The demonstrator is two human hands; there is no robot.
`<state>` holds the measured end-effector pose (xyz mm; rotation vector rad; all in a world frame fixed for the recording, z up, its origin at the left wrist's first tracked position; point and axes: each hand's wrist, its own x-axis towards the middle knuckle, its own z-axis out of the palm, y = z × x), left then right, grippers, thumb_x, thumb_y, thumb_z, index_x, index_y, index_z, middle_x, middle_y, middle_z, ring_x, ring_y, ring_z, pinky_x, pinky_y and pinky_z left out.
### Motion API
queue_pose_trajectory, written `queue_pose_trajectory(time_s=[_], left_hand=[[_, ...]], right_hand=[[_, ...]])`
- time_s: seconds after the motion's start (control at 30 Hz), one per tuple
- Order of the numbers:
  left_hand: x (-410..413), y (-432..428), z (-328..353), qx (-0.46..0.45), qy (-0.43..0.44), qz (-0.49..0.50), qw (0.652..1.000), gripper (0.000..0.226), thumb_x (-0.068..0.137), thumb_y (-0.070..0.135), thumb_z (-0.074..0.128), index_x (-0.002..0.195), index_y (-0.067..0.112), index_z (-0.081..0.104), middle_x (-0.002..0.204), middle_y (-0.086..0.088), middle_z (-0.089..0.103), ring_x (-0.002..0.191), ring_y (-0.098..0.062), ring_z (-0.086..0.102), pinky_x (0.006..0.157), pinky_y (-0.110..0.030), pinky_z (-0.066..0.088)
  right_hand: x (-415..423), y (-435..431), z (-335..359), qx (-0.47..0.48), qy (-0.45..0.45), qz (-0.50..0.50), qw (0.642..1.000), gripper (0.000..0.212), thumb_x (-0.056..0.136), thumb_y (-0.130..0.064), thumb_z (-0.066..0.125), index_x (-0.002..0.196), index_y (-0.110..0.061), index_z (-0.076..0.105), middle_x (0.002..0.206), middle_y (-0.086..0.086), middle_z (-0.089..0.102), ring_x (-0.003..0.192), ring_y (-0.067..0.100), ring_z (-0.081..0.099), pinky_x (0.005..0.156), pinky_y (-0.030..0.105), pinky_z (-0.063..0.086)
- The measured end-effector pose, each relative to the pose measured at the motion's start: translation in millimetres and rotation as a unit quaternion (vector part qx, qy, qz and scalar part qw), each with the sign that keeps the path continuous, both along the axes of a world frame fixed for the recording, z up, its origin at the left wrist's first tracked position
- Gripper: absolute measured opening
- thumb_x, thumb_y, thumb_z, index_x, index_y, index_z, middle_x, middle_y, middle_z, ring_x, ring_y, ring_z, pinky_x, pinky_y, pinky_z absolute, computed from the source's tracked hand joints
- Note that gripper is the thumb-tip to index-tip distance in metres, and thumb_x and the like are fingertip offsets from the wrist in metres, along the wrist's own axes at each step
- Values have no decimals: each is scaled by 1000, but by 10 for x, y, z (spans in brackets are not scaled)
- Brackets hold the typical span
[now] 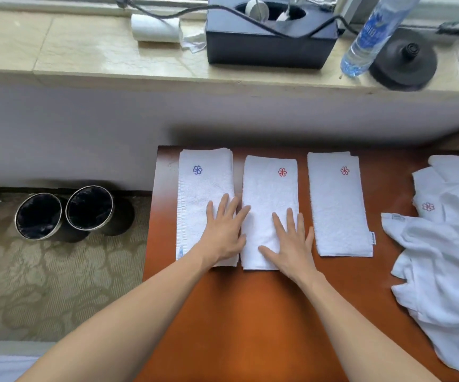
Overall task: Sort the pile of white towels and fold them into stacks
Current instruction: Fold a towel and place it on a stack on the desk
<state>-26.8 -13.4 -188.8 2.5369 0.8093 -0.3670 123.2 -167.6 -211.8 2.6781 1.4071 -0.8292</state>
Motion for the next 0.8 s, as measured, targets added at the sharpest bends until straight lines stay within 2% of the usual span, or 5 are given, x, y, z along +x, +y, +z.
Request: queue_pose_trajectory(time_s=[0.2, 0.4, 0.6, 0.7, 0.8], left_hand=[[310, 131, -70, 31, 49, -38, 998, 70, 100, 41, 43, 163, 30, 14, 172, -2, -12, 156, -35, -20, 117, -74, -8], [375, 167, -152, 74, 59, -82, 992, 66, 101, 40, 39, 163, 28, 18, 173, -1, -5, 158, -31, -12, 118, -72, -6], [534, 106, -156, 89, 43, -76, 992, 62, 99, 23, 44, 158, 17, 26, 171, -8, 1, 158, -33, -8, 121, -69, -6], [604, -21, -169, 92, 22, -96, 991, 61, 100, 23, 44, 158, 19, 25, 172, -7, 4, 159, -32, -6, 123, -65, -6], [730, -285, -223, 62, 22, -110, 992, 64, 102, 32, 42, 161, 25, 18, 172, -6, -4, 158, -33, -9, 122, -66, -8]], right_hand=[[278, 111, -142, 2, 6, 31, 999, 102, 91, -75, 51, 165, -35, -8, 169, 4, -29, 156, 31, -26, 127, 53, -7], [390, 239, -182, 7, 0, 46, 999, 101, 90, -75, 52, 164, -38, -6, 170, 1, -27, 156, 27, -25, 126, 54, -8], [714, -17, -133, 74, -11, -30, 997, 71, 108, -52, 36, 167, -28, 5, 174, 4, -6, 159, 22, -16, 128, 48, -10], [960, -313, -167, 13, -62, -94, 994, 63, 111, -42, 24, 166, -29, -2, 173, 5, -16, 158, 28, -21, 127, 56, -8], [1089, -557, -239, -19, -76, -85, 993, 63, 109, -49, 15, 162, -37, -18, 169, 2, -30, 155, 32, -29, 124, 63, -11]])
